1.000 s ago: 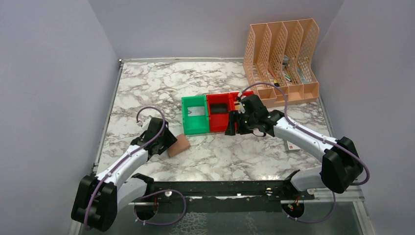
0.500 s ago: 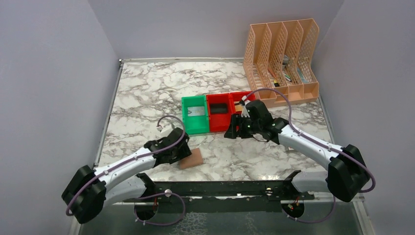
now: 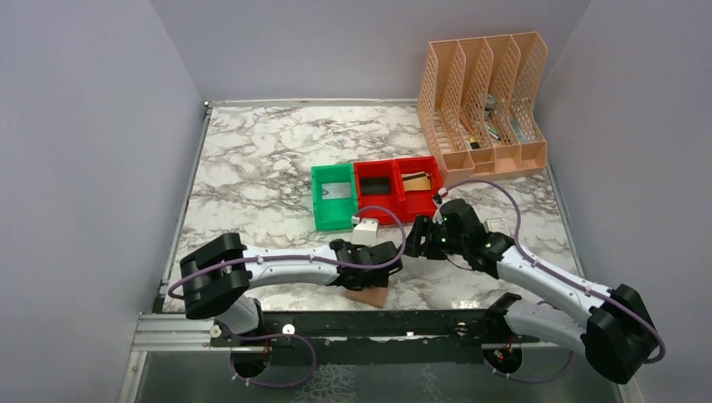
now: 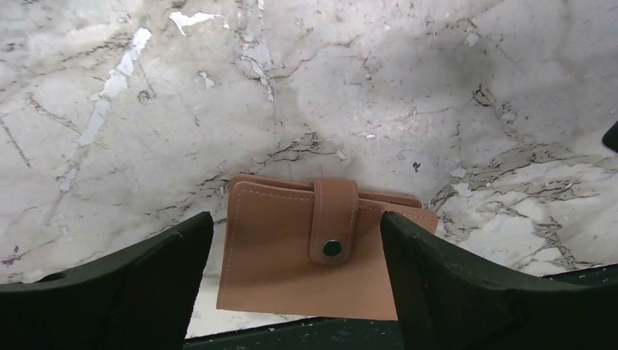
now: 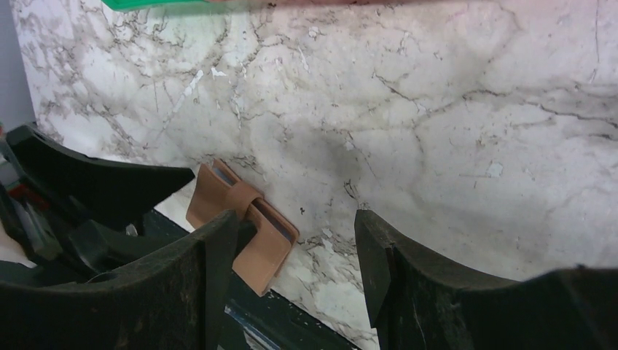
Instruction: Take the credit cards out of the card holder
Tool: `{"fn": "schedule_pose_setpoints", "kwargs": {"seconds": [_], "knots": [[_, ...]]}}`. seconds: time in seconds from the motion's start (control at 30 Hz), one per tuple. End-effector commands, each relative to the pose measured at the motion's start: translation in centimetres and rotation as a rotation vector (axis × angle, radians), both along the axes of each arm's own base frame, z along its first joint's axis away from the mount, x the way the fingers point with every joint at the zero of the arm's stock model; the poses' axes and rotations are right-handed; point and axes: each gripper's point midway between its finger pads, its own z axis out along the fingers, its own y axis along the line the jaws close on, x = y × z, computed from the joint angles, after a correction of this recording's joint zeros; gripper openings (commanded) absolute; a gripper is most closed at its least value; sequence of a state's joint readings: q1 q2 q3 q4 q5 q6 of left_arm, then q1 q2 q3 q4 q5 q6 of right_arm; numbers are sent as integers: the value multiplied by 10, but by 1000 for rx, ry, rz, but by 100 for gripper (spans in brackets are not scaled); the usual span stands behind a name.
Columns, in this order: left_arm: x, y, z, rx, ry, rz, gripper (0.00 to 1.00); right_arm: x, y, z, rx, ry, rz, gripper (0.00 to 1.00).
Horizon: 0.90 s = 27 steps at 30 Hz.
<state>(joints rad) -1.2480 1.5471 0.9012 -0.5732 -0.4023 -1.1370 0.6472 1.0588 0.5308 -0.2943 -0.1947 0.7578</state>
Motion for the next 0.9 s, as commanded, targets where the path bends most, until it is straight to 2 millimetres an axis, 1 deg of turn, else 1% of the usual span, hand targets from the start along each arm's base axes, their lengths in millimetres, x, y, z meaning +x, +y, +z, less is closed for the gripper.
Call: {"fn": "schedule_pose_setpoints", "kwargs": {"seconds": [0.0, 0.03, 0.13, 0.23, 0.27, 0.33, 0.47, 0.6, 0.67, 0.73, 0.83, 0.87], "knots": [[14, 15, 22, 12, -108, 27, 90, 1, -1, 8, 64, -51, -47, 60], [15, 18, 30, -15, -125, 39, 92, -1, 0, 8, 73, -64, -26, 60], [15, 34, 44, -85, -164, 92, 95, -10, 11, 9, 113, -105, 100, 60], [14, 59, 48, -153, -183, 185, 97, -20, 21, 6, 117, -90, 228, 60], [14, 67, 49, -180, -184, 226, 99, -23, 24, 4, 117, -85, 271, 60], [16, 80, 52, -221, -189, 282, 99, -26, 30, 5, 122, -85, 349, 59], [21, 100, 60, -270, -213, 340, 99, -30, 45, 10, 110, -103, 453, 57], [24, 110, 67, -268, -235, 360, 99, -38, 62, 8, 49, -117, 522, 52], [24, 115, 69, -255, -237, 376, 99, -41, 70, 4, -3, -131, 539, 49], [24, 119, 68, -235, -239, 384, 99, -48, 80, 1, -35, -141, 568, 48], [25, 121, 68, -212, -239, 383, 99, -58, 92, -8, -100, -157, 590, 46], [25, 121, 69, -206, -238, 384, 99, -58, 93, -11, -136, -170, 590, 46]]}}
